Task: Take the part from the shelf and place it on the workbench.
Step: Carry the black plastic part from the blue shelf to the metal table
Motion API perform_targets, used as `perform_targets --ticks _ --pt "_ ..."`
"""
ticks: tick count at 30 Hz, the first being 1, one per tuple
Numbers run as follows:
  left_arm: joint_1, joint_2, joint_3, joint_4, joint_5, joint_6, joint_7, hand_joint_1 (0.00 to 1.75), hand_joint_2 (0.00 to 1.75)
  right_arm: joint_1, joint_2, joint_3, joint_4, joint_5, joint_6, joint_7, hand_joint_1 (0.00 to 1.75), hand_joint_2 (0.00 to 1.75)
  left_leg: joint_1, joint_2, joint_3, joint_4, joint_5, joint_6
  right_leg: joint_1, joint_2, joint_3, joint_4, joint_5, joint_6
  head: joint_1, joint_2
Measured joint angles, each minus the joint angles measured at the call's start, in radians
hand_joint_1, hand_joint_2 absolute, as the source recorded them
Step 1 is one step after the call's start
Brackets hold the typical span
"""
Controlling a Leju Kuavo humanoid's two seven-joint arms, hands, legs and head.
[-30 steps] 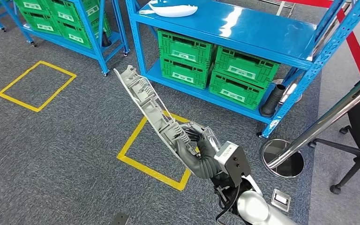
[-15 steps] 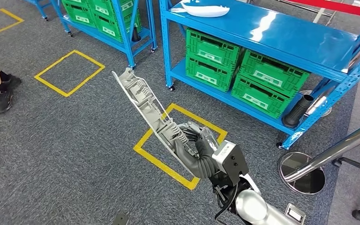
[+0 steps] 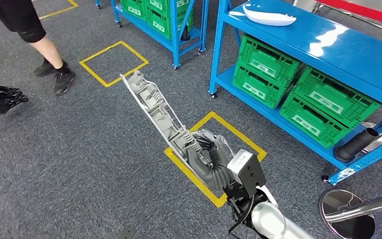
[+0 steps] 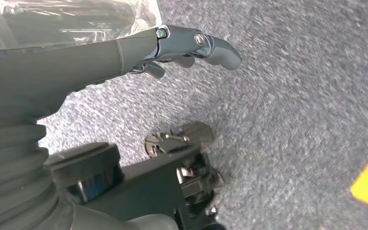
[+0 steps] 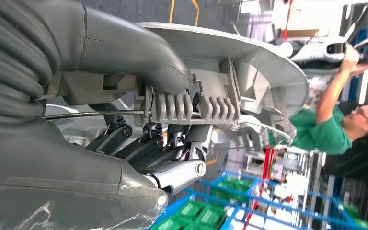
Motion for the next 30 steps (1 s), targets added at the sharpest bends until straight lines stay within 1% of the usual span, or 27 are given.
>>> perform_targets --ticks 2,3,5,6,7,8,9,10,11,13,14,15,16,17,18,19,20,21,22,23,24,25,26,27,28,29,30 --pt "0.002 0.0 -0.001 0.0 -0.001 0.0 -0.001 0.0 1.75 -0.001 0.0 0.0 0.0 0.0 0.001 0.0 1.75 1.75 0.004 -0.022 -0.012 -0.001 0.007 -0.013 0.0 -0.016 0.002 -0.012 -0.003 -0.006 0.0 0.0" --pt "0.004 0.001 -0.002 0.001 -0.001 0.0 -0.001 0.0 1.75 -0.002 0.001 0.0 0.0 0.0 0.001 0.001 1.75 1.75 0.002 -0.016 -0.016 0.002 0.004 -0.019 -0.002 -0.027 0.004 -0.016 0.0 -0.011 -0.001 0.0" --pt "0.005 0.001 -0.005 0.002 -0.003 0.0 -0.001 0.0 1.75 -0.003 0.002 -0.001 0.0 0.0 0.001 0.002 1.75 1.75 -0.001 0.032 -0.039 0.05 -0.029 -0.029 -0.007 -0.056 0.01 -0.026 0.004 -0.02 -0.009 0.0" --pt "0.003 0.0 -0.006 0.002 -0.003 0.0 -0.001 0.0 1.75 -0.002 0.002 -0.001 0.0 0.0 0.001 0.003 1.75 1.75 -0.002 0.064 -0.063 0.102 -0.058 -0.034 -0.005 -0.071 0.012 -0.027 0.003 -0.023 -0.013 0.0" --pt "0.001 0.0 -0.008 0.002 -0.004 0.0 -0.001 0.0 1.75 -0.002 0.002 -0.001 0.0 0.0 0.001 0.003 1.75 1.75 0.0 0.083 -0.092 0.167 -0.087 -0.039 -0.005 -0.087 0.013 -0.027 0.002 -0.026 -0.017 0.0" --pt "0.001 0.0 -0.008 0.002 -0.004 0.0 0.0 0.0 1.75 -0.002 0.002 -0.001 0.0 0.0 0.002 0.004 1.75 1.75 0.003 0.092 -0.117 0.223 -0.106 -0.043 -0.004 -0.102 0.013 -0.026 0.001 -0.027 -0.018 0.0" --pt "0.001 0.0 -0.009 0.002 -0.004 0.0 0.0 0.0 1.75 -0.001 0.002 -0.001 0.0 0.0 0.002 0.004 1.75 1.75 0.005 0.096 -0.129 0.254 -0.109 -0.045 -0.004 -0.117 0.014 -0.026 -0.001 -0.027 -0.018 0.0" --pt "0.002 0.0 -0.011 0.002 -0.005 0.0 0.001 0.0 1.75 -0.001 0.002 -0.001 0.0 0.0 0.002 0.005 1.75 1.75 0.006 0.098 -0.123 0.247 -0.094 -0.046 -0.004 -0.13 0.015 -0.026 -0.002 -0.026 -0.018 0.0" --pt "0.002 0.0 -0.012 0.002 -0.005 0.001 0.002 0.0 1.75 -0.001 0.002 -0.001 0.0 0.0 0.002 0.006 1.75 1.75 0.006 0.103 -0.099 0.203 -0.064 -0.045 -0.004 -0.142 0.017 -0.026 -0.004 -0.024 -0.018 0.0" --pt "0.001 0.001 -0.014 0.002 -0.007 0.003 0.002 0.0 1.75 -0.001 0.002 -0.001 0.0 0.0 0.004 0.007 1.75 1.75 0.0 0.141 -0.031 0.074 -0.009 -0.038 0.0 -0.164 0.024 -0.026 -0.01 -0.017 -0.019 0.0" --pt "-0.001 0.001 -0.015 0.003 -0.008 0.003 0.002 0.0 1.75 -0.001 0.002 -0.001 0.0 0.0 0.004 0.008 1.75 1.75 -0.005 0.161 -0.008 0.027 0.003 -0.031 0.003 -0.174 0.026 -0.025 -0.012 -0.012 -0.019 0.0" --pt "-0.002 0.001 -0.015 0.003 -0.01 0.003 0.002 0.0 1.75 -0.001 0.002 -0.001 0.0 0.0 0.005 0.008 1.75 1.75 -0.01 0.174 0.004 0.001 0.004 -0.024 0.006 -0.184 0.027 -0.025 -0.014 -0.008 -0.018 0.0" --pt "-0.001 0.001 -0.016 0.003 -0.011 0.004 0.002 0.0 1.75 -0.001 0.002 -0.001 0.0 0.0 0.005 0.008 1.75 1.75 -0.014 0.173 0.004 -0.004 0.0 -0.017 0.009 -0.195 0.028 -0.026 -0.014 -0.004 -0.017 0.0" --pt "0.0 0.001 -0.016 0.003 -0.013 0.006 0.002 0.0 1.75 -0.002 0.002 -0.001 0.0 0.0 0.004 0.008 1.75 1.75 -0.014 0.162 0.003 -0.007 0.0 -0.01 0.009 -0.206 0.03 -0.027 -0.015 0.001 -0.017 0.0" --pt "0.003 0.001 -0.016 0.003 -0.013 0.009 0.002 0.0 1.75 -0.003 0.002 -0.001 0.0 0.0 0.004 0.008 1.75 1.75 -0.012 0.151 0.003 -0.009 0.002 -0.004 0.007 -0.204 0.032 -0.026 -0.02 0.005 -0.016 0.0" --pt "0.004 0.001 -0.016 0.003 -0.014 0.013 0.002 0.0 1.75 -0.003 0.002 -0.001 -0.001 0.0 0.004 0.008 1.75 1.75 -0.009 0.14 0.003 -0.012 0.004 0.001 0.005 -0.185 0.03 -0.015 -0.032 0.009 -0.015 0.0" --pt "0.004 0.001 -0.017 0.004 -0.015 0.017 0.002 0.0 1.75 -0.003 0.002 -0.002 -0.001 0.0 0.004 0.008 1.75 1.75 -0.006 0.13 0.004 -0.014 0.006 0.007 0.003 -0.156 0.017 0.015 -0.054 0.012 -0.013 0.0" --pt "0.003 0.001 -0.017 0.004 -0.017 0.021 0.002 0.0 1.75 -0.002 0.002 -0.002 -0.001 0.0 0.004 0.008 1.75 1.75 -0.003 0.119 0.004 -0.016 0.007 0.011 0.001 -0.122 -0.007 0.066 -0.084 0.013 -0.009 0.0" --pt "0.001 0.001 -0.017 0.004 -0.019 0.027 0.002 0.0 1.75 0.001 0.002 -0.002 -0.001 0.0 0.004 0.008 1.75 1.75 -0.003 0.107 0.004 -0.015 0.008 0.014 0.001 -0.098 -0.04 0.133 -0.114 0.013 -0.006 0.0" --pt "0.001 0.0 -0.018 0.004 -0.022 0.034 0.002 0.0 1.75 0.003 0.001 -0.002 0.0 0.0 0.004 0.008 1.75 1.75 -0.004 0.094 0.003 -0.015 0.008 0.016 0.002 -0.088 -0.073 0.199 -0.137 0.012 -0.003 0.0" --pt "0.001 0.0 -0.019 0.004 -0.026 0.042 0.002 0.0 1.75 0.006 0.001 -0.002 0.0 0.0 0.004 0.009 1.75 1.75 -0.004 0.081 0.003 -0.014 0.008 0.017 0.002 -0.085 -0.097 0.243 -0.144 0.011 -0.002 0.0" --pt "0.001 0.0 -0.021 0.005 -0.03 0.05 0.002 0.0 1.75 0.008 0.001 -0.002 0.0 0.0 0.003 0.009 1.75 1.75 -0.005 0.066 0.003 -0.012 0.008 0.017 0.002 -0.083 -0.105 0.252 -0.13 0.009 -0.002 0.0" --pt "0.001 0.0 -0.023 0.005 -0.034 0.057 0.002 0.0 1.75 0.009 0.001 -0.002 0.0 0.0 0.003 0.009 1.75 1.75 -0.005 0.051 0.004 -0.01 0.007 0.017 0.002 -0.079 -0.095 0.219 -0.097 0.007 -0.002 0.0" --pt "0.001 0.0 -0.024 0.006 -0.038 0.062 0.002 0.0 1.75 0.01 0.001 -0.002 0.0 0.0 0.002 0.009 1.75 1.75 -0.005 0.036 0.004 -0.007 0.007 0.015 0.002 -0.067 -0.072 0.158 -0.053 0.004 -0.002 0.0" --pt "0.0 -0.001 -0.026 0.006 -0.042 0.068 0.001 0.0 1.75 0.01 0.001 -0.002 0.0 0.001 0.002 0.01 1.75 1.75 -0.005 0.022 0.001 -0.004 0.006 0.013 0.0 -0.042 -0.047 0.094 -0.02 0.001 -0.002 0.0" --pt "-0.001 -0.002 -0.029 0.006 -0.045 0.074 0.0 0.0 1.75 0.011 0.001 -0.002 -0.001 0.002 0.001 0.009 1.75 1.75 -0.005 0.008 -0.003 0.0 0.006 0.009 -0.002 -0.02 -0.025 0.039 0.001 0.0 -0.003 0.0" --pt "-0.002 -0.002 -0.031 0.006 -0.049 0.08 -0.001 0.0 1.75 0.012 0.001 -0.002 -0.001 0.005 0.001 0.01 1.75 1.75 -0.003 -0.004 -0.009 0.002 0.008 0.003 -0.003 -0.003 -0.013 0.007 0.008 0.0 -0.004 0.0"
